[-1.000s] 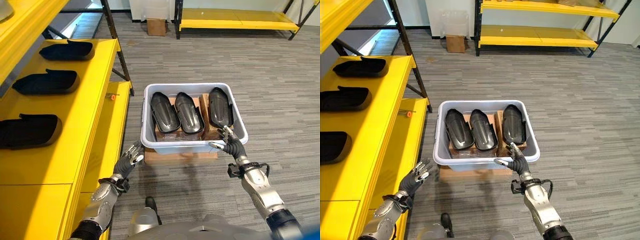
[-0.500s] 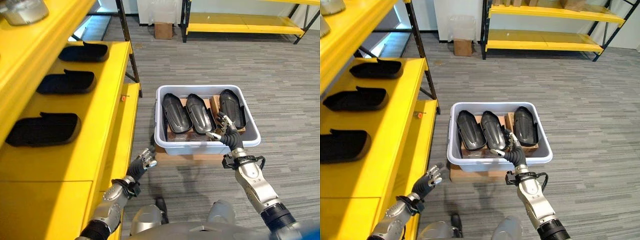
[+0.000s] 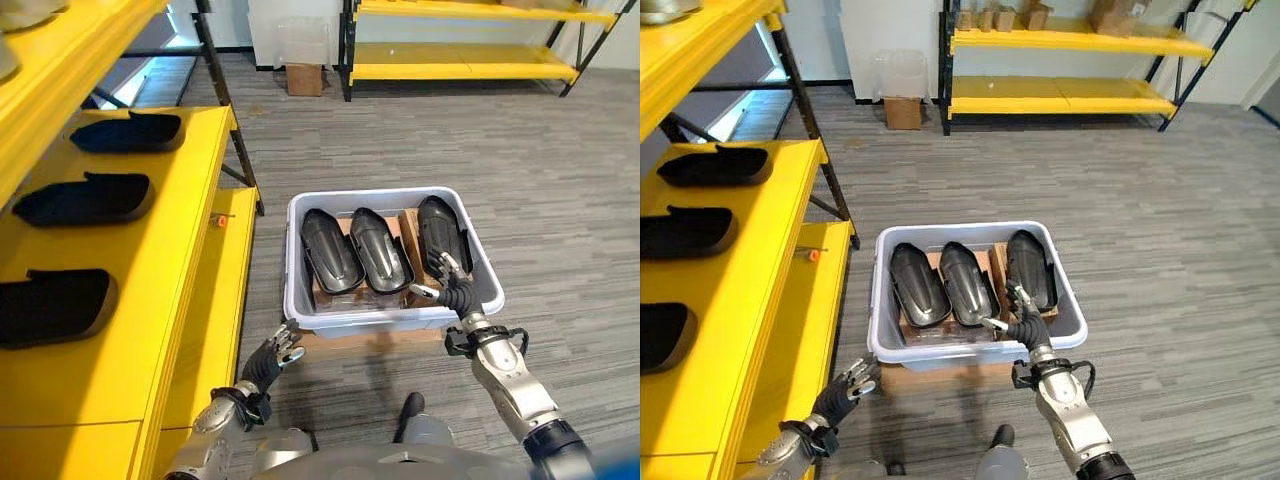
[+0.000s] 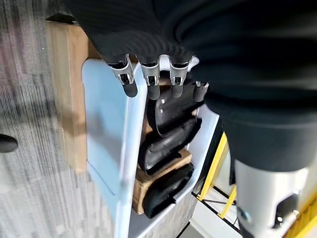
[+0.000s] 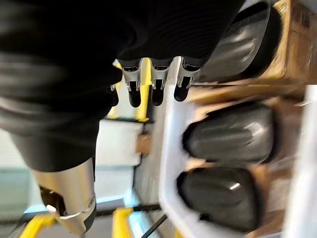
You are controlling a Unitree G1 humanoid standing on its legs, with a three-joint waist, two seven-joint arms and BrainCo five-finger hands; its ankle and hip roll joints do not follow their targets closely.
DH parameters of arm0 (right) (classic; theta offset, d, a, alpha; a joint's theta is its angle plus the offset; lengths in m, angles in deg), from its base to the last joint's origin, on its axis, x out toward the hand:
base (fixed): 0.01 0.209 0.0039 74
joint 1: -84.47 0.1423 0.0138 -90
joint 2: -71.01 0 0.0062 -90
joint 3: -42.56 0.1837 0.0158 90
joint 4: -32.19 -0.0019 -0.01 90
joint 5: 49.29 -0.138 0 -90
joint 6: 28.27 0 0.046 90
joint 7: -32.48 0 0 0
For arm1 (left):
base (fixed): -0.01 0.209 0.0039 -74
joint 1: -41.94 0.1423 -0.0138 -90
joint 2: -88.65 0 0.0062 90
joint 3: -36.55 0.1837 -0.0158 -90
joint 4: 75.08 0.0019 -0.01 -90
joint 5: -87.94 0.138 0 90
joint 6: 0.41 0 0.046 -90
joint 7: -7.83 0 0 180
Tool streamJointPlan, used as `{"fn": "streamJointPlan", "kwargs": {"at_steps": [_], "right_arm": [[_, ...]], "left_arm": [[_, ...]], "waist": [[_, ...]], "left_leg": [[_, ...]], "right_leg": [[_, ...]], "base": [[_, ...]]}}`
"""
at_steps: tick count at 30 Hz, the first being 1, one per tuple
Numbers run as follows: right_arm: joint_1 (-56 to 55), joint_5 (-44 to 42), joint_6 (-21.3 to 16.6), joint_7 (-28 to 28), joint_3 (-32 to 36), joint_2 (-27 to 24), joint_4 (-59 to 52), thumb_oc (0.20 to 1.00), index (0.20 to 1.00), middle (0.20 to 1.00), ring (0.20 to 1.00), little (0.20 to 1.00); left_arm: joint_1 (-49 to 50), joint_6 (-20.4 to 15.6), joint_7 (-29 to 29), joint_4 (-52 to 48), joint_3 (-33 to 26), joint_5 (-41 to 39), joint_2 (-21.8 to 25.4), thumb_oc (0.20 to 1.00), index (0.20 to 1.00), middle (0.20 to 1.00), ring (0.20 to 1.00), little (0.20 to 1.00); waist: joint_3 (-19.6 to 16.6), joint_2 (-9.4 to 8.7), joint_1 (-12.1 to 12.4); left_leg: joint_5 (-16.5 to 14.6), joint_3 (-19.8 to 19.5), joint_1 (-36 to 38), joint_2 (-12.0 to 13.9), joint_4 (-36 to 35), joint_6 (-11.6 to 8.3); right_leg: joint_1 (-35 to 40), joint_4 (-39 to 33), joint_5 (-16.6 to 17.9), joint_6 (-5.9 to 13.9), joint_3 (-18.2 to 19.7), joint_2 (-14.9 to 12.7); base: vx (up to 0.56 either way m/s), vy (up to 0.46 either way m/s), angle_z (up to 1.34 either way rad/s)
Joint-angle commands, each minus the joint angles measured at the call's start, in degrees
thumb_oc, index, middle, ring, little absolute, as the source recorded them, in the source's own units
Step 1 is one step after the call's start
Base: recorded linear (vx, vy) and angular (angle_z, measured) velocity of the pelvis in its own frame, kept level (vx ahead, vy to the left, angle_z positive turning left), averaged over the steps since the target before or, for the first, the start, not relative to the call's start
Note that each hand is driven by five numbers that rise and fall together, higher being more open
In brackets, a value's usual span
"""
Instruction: Move parts from the plastic box to the shelf.
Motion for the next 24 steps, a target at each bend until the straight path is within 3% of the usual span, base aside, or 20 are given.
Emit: {"fn": "streamJointPlan", "kwargs": {"at_steps": [1, 9, 10, 15, 17, 19, 21, 24], "right_arm": [[2.3, -2.6, 2.2, 3.3, 1.5, -0.2, -2.6, 1.000, 1.000, 1.000, 1.000, 1.000], [4.2, -1.8, 1.2, -2.0, 2.4, -0.7, -1.1, 1.000, 1.000, 1.000, 1.000, 1.000], [4.4, -0.6, 1.0, -2.5, 2.9, -0.8, -1.2, 1.000, 1.000, 1.000, 1.000, 1.000], [5.2, -0.3, -2.3, -0.7, 4.5, -1.7, -2.0, 1.000, 1.000, 1.000, 1.000, 1.000], [5.7, -0.6, -2.3, 0.1, 5.0, -2.0, -2.4, 1.000, 1.000, 1.000, 1.000, 1.000], [6.3, -0.9, -2.4, 0.4, 5.3, -2.2, -2.2, 1.000, 1.000, 1.000, 1.000, 1.000], [6.9, 0.1, -2.8, 0.5, 5.4, -2.4, -2.1, 1.000, 1.000, 1.000, 1.000, 1.000], [8.1, 0.5, -2.6, -1.0, 4.9, -2.6, -2.1, 1.000, 1.000, 1.000, 1.000, 1.000]], "left_arm": [[-2.8, -1.9, 0.6, -4.1, -1.0, -1.2, 0.1, 1.000, 1.000, 1.000, 1.000, 1.000], [-2.4, -3.1, -2.3, -6.7, -2.9, -0.7, 0.6, 1.000, 1.000, 1.000, 1.000, 1.000], [-2.4, -3.3, -3.0, -7.2, -3.1, -0.3, 0.8, 1.000, 1.000, 1.000, 1.000, 1.000], [-2.0, -3.4, -4.8, -7.8, -4.6, -2.0, 1.1, 1.000, 1.000, 1.000, 1.000, 1.000], [-1.5, -3.7, -5.0, -8.3, -5.0, -2.4, 1.0, 1.000, 1.000, 1.000, 1.000, 1.000], [-1.4, -4.2, -5.0, -8.5, -5.3, -2.3, 0.7, 1.000, 1.000, 1.000, 1.000, 1.000], [-1.7, -4.8, -4.6, -8.3, -5.6, -3.1, 0.0, 1.000, 1.000, 1.000, 1.000, 1.000], [-2.4, -5.4, -4.2, -7.9, -5.4, -3.8, -0.7, 1.000, 1.000, 1.000, 1.000, 1.000]], "waist": [[0.6, -0.60, 0.8], [1.5, -0.57, 0.8], [1.6, -0.81, 0.7], [1.8, -0.04, -0.1], [1.7, 0.73, -0.3], [1.8, 1.03, -0.3], [2.1, 1.96, 0.2], [2.4, 3.63, -0.4]], "left_leg": [[-1.6, -0.6, 0.0, 2.9, 1.8, 0.73], [-1.3, -1.3, -0.9, 5.9, 3.3, 0.06], [-0.3, -1.1, -1.6, 5.9, 3.6, 0.25], [-1.7, -1.8, -1.6, 7.2, 6.5, -0.27], [-3.6, -1.8, -1.0, 7.7, 8.4, -0.88], [-3.3, -0.8, -1.7, 8.2, 11.8, -1.71], [-0.3, -1.6, -5.8, 9.3, 15.4, -2.91], [7.4, 1.4, -6.9, 13.4, 7.7, -5.71]], "right_leg": [[-2.0, 4.8, -1.9, 5.43, -1.8, -2.9], [-5.0, 11.4, -5.3, 4.04, -2.8, -3.3], [-5.7, 11.6, -4.5, 3.10, -3.0, -3.4], [-7.6, 14.9, -6.6, 1.88, -2.0, -3.3], [-7.2, 16.3, -8.7, 1.64, -1.8, -2.8], [-6.4, 15.1, -8.9, 0.61, -2.3, -1.9], [-5.0, 13.2, -10.0, -0.75, -2.0, 0.0], [-3.7, 11.8, -10.7, -0.73, -2.2, 1.0]], "base": [[0.19, -0.145, -0.01], [0.12, -0.176, 0.13], [0.09, -0.232, 0.05], [0.11, -0.200, 0.03], [0.14, -0.126, 0.01], [0.07, -0.094, 0.00], [0.00, -0.017, -0.05], [-0.01, 0.148, 0.05]]}}
